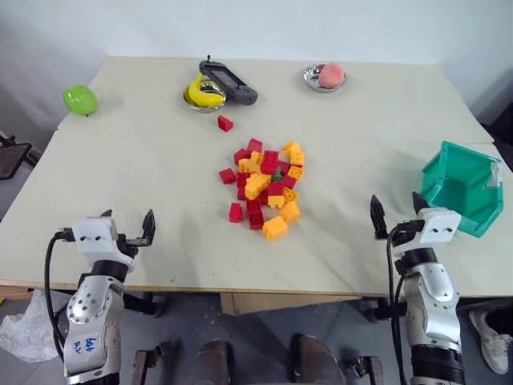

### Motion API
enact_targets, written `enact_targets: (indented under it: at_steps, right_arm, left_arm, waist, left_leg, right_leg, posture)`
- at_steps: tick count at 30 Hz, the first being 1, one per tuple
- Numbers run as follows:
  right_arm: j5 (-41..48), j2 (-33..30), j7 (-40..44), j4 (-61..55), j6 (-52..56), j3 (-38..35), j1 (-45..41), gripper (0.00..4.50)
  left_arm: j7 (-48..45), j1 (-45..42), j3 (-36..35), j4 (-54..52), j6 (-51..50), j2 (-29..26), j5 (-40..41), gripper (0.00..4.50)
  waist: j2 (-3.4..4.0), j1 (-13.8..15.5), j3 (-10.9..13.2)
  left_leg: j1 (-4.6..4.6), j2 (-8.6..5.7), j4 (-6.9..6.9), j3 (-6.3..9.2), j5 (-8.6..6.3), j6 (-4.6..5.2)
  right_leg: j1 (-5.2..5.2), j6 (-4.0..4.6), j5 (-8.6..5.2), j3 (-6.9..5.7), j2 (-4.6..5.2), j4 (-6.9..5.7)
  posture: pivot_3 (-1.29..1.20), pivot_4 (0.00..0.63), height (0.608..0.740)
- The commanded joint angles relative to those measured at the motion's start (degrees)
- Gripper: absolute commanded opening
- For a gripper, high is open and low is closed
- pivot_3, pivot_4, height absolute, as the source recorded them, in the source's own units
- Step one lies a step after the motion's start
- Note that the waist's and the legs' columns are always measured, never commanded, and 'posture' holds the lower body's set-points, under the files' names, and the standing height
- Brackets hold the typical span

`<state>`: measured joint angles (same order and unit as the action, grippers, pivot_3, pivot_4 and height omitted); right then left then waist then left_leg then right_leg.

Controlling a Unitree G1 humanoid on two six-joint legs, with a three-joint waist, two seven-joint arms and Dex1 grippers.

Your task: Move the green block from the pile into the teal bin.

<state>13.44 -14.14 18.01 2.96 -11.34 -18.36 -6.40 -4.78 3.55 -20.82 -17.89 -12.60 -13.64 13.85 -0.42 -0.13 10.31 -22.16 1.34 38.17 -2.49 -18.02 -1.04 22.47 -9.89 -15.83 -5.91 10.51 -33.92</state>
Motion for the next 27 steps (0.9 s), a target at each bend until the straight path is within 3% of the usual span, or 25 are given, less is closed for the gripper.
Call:
enact_targets:
  at_steps: [1,6,11,15,19,25,27]
  right_arm:
    - [0.7,-1.9,1.3,-2.0,-1.2,0.2,-0.9,4.48]
    - [6.5,-8.4,11.3,-4.7,2.7,1.0,-1.5,4.48]
    - [16.6,-21.1,28.8,-8.4,12.3,1.5,-2.2,4.48]
    - [20.8,-27.8,37.9,-9.2,18.7,3.1,-4.8,3.61]
    - [18.6,-29.2,43.2,-10.8,21.0,9.9,-6.8,2.15]
    - [12.3,-20.3,37.0,-10.2,22.8,19.9,-15.7,0.06]
    - [8.9,-16.7,34.3,-7.7,23.8,23.3,-19.5,0.02]
  left_arm:
    - [0.0,0.2,-1.0,-2.6,0.4,-0.6,0.3,4.50]
    - [-13.1,1.4,0.9,-3.8,3.3,-7.0,4.4,4.50]
    - [-40.4,1.8,5.2,-5.3,0.9,-23.3,14.3,4.50]
    - [-48.1,-3.6,5.0,1.9,1.9,-28.8,15.7,4.50]
    - [-50.2,-9.8,5.1,8.6,6.7,-27.4,14.5,4.50]
    - [-49.2,-12.5,6.4,8.9,2.1,-26.7,15.7,4.50]
    - [-49.4,-13.1,6.8,9.0,0.3,-26.8,15.9,4.50]
  waist:
    - [0.01,0.0,0.0]
    - [0.01,0.0,0.0]
    - [0.06,0.1,0.0]
    - [0.12,0.1,0.0]
    - [0.10,0.0,0.0]
    - [0.10,-0.1,0.0]
    - [0.10,-0.3,0.0]
  left_leg:
    - [0.00,0.00,0.00,0.00,0.00,0.00]
    - [-0.01,0.00,0.00,-0.01,0.00,0.00]
    - [-0.02,0.02,0.02,-0.02,-0.02,0.04]
    - [0.01,0.10,0.01,-0.05,-0.02,0.04]
    - [0.02,0.19,0.00,-0.08,-0.03,0.01]
    - [0.00,0.19,0.04,-0.15,-0.05,-0.03]
    - [0.02,0.22,0.08,-0.15,-0.05,-0.05]
  right_leg:
    - [0.00,0.00,0.00,0.00,0.00,0.00]
    - [0.01,0.01,0.00,0.00,0.00,0.01]
    - [0.00,0.03,-0.01,0.00,0.00,0.04]
    - [0.00,0.07,-0.01,-0.01,-0.08,0.05]
    - [0.00,0.10,0.00,-0.02,-0.17,0.05]
    - [0.03,0.09,0.00,-0.02,-0.17,0.05]
    - [0.05,0.10,0.00,-0.02,-0.18,-0.01]
  posture:
    - [0.00,0.150,0.740]
    - [0.00,0.150,0.740]
    - [0.00,0.150,0.740]
    - [0.00,0.150,0.740]
    - [0.00,0.150,0.740]
    - [0.00,0.150,0.740]
    - [0.00,0.150,0.740]
